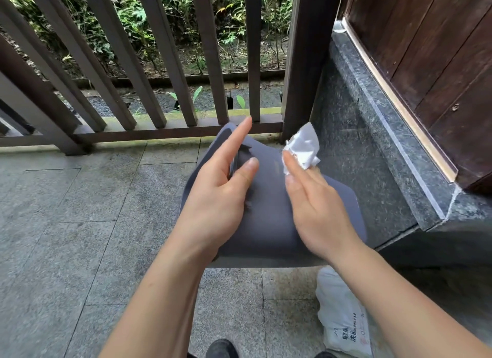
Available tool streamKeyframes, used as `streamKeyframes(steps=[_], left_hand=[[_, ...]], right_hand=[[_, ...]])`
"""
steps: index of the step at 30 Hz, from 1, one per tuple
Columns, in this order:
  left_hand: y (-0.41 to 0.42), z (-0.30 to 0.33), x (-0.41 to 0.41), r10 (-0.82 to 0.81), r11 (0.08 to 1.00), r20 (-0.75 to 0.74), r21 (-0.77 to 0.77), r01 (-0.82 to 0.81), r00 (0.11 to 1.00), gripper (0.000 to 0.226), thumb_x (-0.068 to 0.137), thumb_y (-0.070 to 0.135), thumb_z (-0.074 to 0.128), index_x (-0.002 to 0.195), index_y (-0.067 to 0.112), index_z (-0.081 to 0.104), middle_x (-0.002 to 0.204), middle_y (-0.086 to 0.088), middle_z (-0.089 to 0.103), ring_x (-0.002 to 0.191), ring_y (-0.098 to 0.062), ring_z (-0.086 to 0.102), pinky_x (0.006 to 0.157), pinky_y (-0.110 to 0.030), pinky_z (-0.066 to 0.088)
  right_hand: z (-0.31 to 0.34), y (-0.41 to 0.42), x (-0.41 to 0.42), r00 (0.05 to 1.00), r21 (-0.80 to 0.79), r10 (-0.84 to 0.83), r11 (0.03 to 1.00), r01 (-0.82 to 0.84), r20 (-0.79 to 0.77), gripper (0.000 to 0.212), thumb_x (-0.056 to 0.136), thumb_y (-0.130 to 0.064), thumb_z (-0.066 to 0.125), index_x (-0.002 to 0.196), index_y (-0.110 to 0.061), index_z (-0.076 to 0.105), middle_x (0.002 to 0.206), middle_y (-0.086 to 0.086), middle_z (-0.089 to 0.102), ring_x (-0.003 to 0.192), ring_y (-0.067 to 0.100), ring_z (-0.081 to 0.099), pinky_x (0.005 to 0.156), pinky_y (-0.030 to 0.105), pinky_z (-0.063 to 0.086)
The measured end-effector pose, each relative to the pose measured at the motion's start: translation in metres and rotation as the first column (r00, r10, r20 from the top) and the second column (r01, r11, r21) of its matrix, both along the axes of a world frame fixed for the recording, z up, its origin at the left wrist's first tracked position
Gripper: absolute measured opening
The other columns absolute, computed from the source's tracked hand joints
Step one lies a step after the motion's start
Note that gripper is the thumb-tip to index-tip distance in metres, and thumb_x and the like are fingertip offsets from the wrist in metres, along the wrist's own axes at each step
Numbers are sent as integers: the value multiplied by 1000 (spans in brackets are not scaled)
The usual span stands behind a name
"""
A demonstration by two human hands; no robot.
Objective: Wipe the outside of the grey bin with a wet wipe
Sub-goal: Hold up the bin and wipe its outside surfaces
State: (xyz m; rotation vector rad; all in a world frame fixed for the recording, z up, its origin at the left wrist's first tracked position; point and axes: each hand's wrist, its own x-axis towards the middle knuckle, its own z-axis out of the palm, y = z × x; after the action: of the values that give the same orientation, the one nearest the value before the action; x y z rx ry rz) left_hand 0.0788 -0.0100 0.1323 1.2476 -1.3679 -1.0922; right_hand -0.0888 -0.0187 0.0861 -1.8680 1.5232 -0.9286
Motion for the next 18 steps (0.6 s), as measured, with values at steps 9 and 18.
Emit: streamKeyframes(steps=[9, 18], left_hand=[[0, 3, 8, 36, 999, -35, 10, -36, 999, 56, 105, 9, 53, 155, 33, 41, 145, 31, 53, 126, 16, 50, 108, -17, 42], [-3, 2, 2, 9, 999, -34, 53, -7, 999, 55, 104, 11, 56, 152, 35, 45, 138, 34, 56, 122, 21, 51, 91, -3, 44]], right_hand=[[1, 12, 15, 985, -227, 173, 960, -166, 10, 45, 104, -33, 37, 147, -26, 49, 153, -7, 47, 145, 9, 37, 118, 38, 34], [4, 18, 23, 983, -128, 185, 975, -182, 11, 56, 105, -42, 21, 155, -20, 34, 161, -5, 35, 152, 6, 20, 126, 43, 12]])
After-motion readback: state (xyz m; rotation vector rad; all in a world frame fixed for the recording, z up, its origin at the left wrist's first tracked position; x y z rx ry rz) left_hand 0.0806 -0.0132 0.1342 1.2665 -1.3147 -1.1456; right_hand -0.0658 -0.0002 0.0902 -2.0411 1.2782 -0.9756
